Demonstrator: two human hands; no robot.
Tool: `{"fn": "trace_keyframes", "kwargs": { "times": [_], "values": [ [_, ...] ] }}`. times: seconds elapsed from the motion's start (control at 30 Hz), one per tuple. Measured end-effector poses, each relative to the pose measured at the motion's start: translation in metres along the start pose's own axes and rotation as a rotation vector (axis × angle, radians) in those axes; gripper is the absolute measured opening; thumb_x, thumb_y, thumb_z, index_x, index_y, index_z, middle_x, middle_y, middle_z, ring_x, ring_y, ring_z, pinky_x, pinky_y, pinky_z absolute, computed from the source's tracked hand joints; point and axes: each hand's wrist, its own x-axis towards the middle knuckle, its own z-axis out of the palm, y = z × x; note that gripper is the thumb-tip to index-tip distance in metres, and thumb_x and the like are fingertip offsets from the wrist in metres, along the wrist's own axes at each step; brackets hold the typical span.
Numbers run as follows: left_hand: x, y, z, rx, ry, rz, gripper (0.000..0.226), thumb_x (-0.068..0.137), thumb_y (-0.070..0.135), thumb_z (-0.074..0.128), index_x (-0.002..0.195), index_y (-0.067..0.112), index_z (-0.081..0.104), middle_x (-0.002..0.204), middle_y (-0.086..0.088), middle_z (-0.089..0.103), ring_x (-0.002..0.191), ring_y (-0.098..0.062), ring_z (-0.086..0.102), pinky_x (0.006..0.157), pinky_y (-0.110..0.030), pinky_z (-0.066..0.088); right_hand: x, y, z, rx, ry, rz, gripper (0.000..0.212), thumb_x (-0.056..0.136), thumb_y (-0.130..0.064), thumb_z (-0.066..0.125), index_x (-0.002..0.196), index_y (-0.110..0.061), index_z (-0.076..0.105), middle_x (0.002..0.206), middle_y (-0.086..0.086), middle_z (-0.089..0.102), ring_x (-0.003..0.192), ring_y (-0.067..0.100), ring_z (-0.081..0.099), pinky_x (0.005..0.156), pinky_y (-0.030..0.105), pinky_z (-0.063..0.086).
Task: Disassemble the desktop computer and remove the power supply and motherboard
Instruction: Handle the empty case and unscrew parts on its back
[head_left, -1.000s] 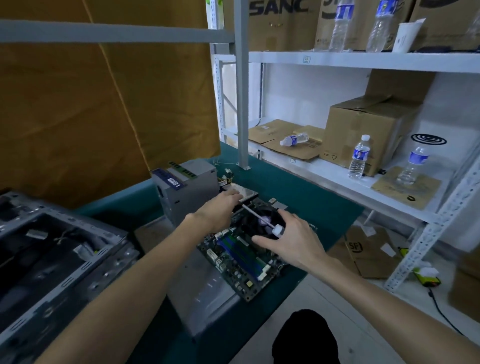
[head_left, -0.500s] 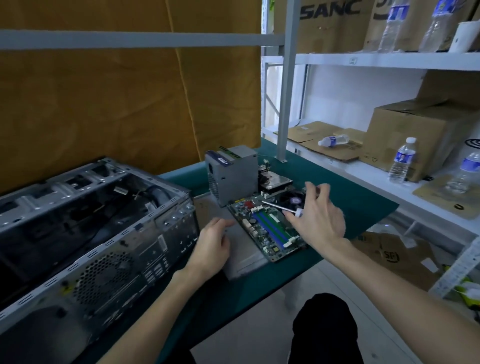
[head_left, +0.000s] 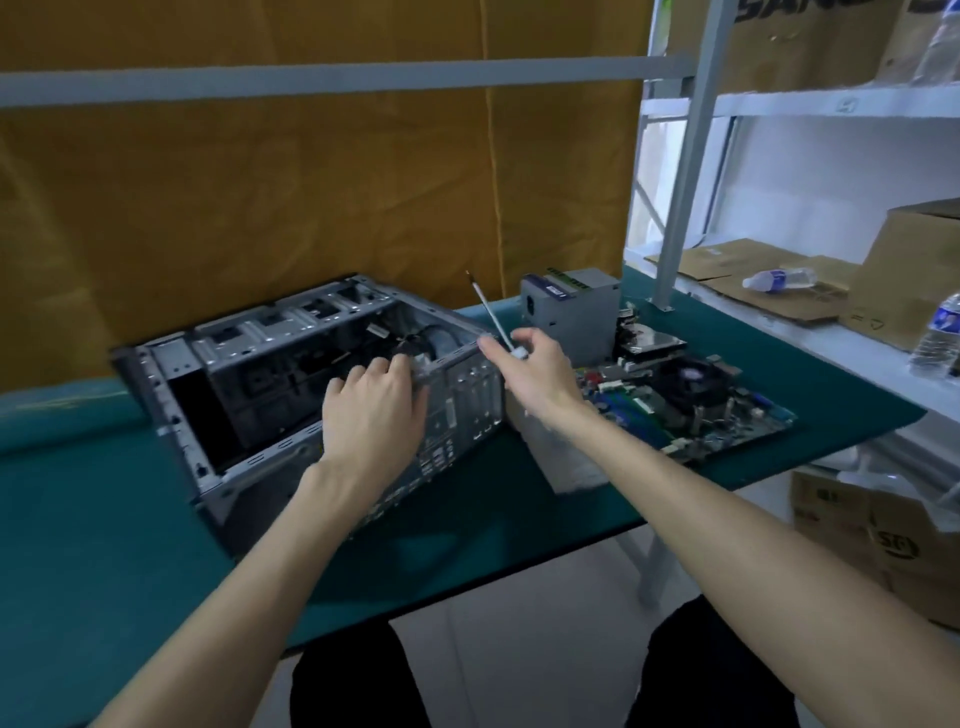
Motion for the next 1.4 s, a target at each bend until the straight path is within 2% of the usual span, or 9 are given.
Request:
{"fn": "trace_keyframes", "kwargs": {
  "times": [0.1,0.27,0.57,0.73,0.8,1.0,1.13,1.27,1.4],
  "values": [
    [-0.005,-0.017,-0.001,-0.021,0.032,0.048,0.03,0.103,0.043,0.049,0.117,0.018,0.059,0.12,-0.001,0.057,0.09,-0.028,0.066,0.061,-0.034,0.04,0.008,-0.028,0.026,-0.123,-0.02,0.13,0.098,0.073,-0.081,0.06,0.141,-0.011,0.048,0.134,0.005,0.058,0.116,0.029,0.062,0.09,0.048,0.057],
    [-0.004,-0.028,0.002,0.042,-0.012,0.147,0.033,0.1,0.039,0.055,0.119,0.012,0.06,0.13,0.001,0.054,0.093,-0.024,0.068,0.058,-0.034,0.042,0.016,-0.034,0.038,-0.211,0.065,0.153,0.047,0.071,-0.062,0.064,0.078,-0.016,0.064,0.069,-0.005,0.068,0.062,0.017,0.068,0.053,0.026,0.045],
    [-0.013,-0.031,0.001,-0.078,0.023,0.196,0.035,0.097,0.039,0.061,0.12,0.014,0.063,0.134,0.006,0.055,0.089,-0.023,0.068,0.062,-0.035,0.05,0.002,-0.026,0.028,-0.311,0.105,0.188,0.075,0.072,-0.065,0.056,0.125,-0.013,0.048,0.094,-0.002,0.065,0.073,0.018,0.065,0.056,0.029,0.047],
    [-0.035,-0.026,0.002,-0.274,0.236,0.376,0.026,0.092,0.012,0.064,0.117,0.01,0.066,0.127,0.001,0.059,0.111,-0.021,0.061,0.09,-0.033,0.05,-0.021,-0.03,0.023,-0.303,0.161,0.164,0.065,0.083,-0.06,0.061,0.119,-0.008,0.043,0.083,-0.001,0.064,0.062,0.016,0.064,0.048,0.026,0.042],
    [-0.062,-0.026,0.013,-0.512,0.364,0.406,0.016,0.088,0.0,0.058,0.099,0.01,0.065,0.106,0.001,0.061,0.097,-0.022,0.057,0.084,-0.033,0.046,-0.041,-0.024,0.026,-0.276,0.238,0.065,0.058,0.089,-0.061,0.061,0.112,-0.016,0.032,0.077,-0.006,0.058,0.056,0.012,0.058,0.043,0.025,0.034],
    [-0.133,-0.044,0.062,-0.856,0.375,-0.108,0.033,0.082,-0.009,0.061,0.085,0.02,0.047,0.083,0.005,0.049,0.077,-0.012,0.05,0.065,-0.024,0.04,-0.119,0.027,0.042,-0.059,-0.04,-0.214,0.052,0.096,-0.066,0.051,0.072,-0.02,0.051,0.051,-0.012,0.051,0.041,0.003,0.041,0.043,0.023,0.034],
    [-0.133,-0.05,0.073,-0.98,0.333,-0.507,0.039,0.084,0.01,0.069,0.102,0.029,0.04,0.092,0.002,0.049,0.081,-0.002,0.052,0.069,-0.02,0.039,-0.148,0.055,0.051,-0.321,-0.247,-0.281,0.062,0.096,-0.076,0.037,0.076,-0.019,0.053,0.05,-0.008,0.045,0.041,0.006,0.038,0.049,0.028,0.034],
    [-0.122,-0.061,0.076,-1.043,-0.013,-0.388,0.041,0.083,0.026,0.077,0.113,0.025,0.049,0.108,0.004,0.062,0.099,-0.009,0.061,0.091,-0.034,0.051,-0.151,0.055,0.046,-0.595,-0.245,-0.369,0.051,0.101,-0.067,0.034,0.076,-0.025,0.05,0.057,-0.007,0.053,0.052,0.009,0.049,0.054,0.032,0.039],
    [-0.117,-0.068,0.08,-1.019,-0.056,-0.345,0.043,0.079,0.026,0.081,0.11,0.03,0.051,0.108,0.011,0.067,0.102,-0.009,0.065,0.095,-0.043,0.056,-0.151,0.05,0.045,-0.697,-0.273,-0.354,0.05,0.104,-0.06,0.036,0.077,-0.021,0.052,0.063,-0.004,0.056,0.06,0.021,0.055,0.057,0.035,0.042]
  ]
}}
